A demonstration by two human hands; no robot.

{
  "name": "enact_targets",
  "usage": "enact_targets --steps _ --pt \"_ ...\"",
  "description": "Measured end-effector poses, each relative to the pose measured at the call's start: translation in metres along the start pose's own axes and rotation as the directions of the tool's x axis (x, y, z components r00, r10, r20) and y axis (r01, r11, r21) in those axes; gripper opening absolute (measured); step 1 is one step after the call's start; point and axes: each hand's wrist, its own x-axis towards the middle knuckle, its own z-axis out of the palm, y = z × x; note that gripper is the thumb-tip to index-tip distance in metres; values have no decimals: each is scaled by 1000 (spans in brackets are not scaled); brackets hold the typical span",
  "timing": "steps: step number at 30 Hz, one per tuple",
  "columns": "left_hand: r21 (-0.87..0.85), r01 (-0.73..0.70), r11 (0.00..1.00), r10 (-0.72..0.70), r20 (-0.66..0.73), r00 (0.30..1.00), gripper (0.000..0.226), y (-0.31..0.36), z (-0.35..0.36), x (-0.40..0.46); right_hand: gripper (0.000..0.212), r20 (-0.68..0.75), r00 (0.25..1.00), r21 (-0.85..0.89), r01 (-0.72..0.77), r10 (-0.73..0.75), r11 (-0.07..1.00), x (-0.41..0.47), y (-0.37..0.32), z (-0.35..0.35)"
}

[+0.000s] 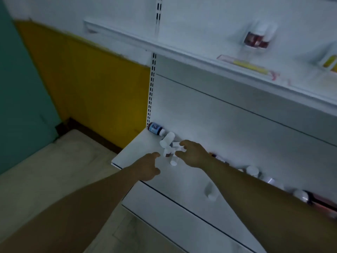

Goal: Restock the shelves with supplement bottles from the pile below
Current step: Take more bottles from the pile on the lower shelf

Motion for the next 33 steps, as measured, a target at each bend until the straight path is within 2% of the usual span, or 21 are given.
enact_targets --steps 4,7,10,13,16,18,20,22,23,24,25,27,28,30,33 --pt "20 -27 999 28 -76 997 70 -22 17 64 48 26 999 -30 -45 46 999 45 28 47" --pt "10 -80 997 80 -141 987 72 -30 30 101 63 72 995 -114 -64 72 991 67 52 85" --pt "41 -127 991 131 -110 985 77 -36 43 127 64 115 986 -203 -94 119 975 75 68 108" --pt "97 -104 990 111 -69 991 77 -44 55 144 56 -21 996 -131 -93 91 987 77 80 122" --pt "135 -90 987 113 -169 979 70 -43 60 151 56 -91 992 -125 -95 84 988 80 84 131" --pt "71 -109 992 124 -265 956 61 -39 63 153 57 -56 996 -192 -76 66 978 82 85 134" --pt "-21 -128 992 113 -346 932 48 -34 66 153 49 -84 995 -205 -63 47 977 82 86 137" --pt "-142 -112 983 48 -392 919 33 -31 67 149 35 -157 986 -136 -70 48 988 79 86 138" --pt "-222 -92 971 -1 -388 922 28 -27 66 146 30 -193 978 -27 -90 83 996 75 85 138" --pt "-317 -89 944 -41 -381 924 22 -23 63 141 29 -208 967 145 -118 147 982 71 84 136" --pt "-445 -77 892 -94 -349 932 16 -19 60 133 34 -190 956 359 -144 223 922 64 82 134" --pt "-747 -19 665 -187 -191 964 9 -9 50 108 50 -89 938 727 -168 335 666 47 74 126" --pt "-850 23 526 -192 -92 977 13 -5 43 92 54 -56 935 829 -152 351 539 36 69 120" --pt "-940 60 335 -110 24 994 22 3 28 55 53 -40 943 920 -94 331 381 10 55 104" --pt "-969 19 245 27 27 999 27 17 3 -6 42 -77 962 954 -7 264 301 -36 26 74"
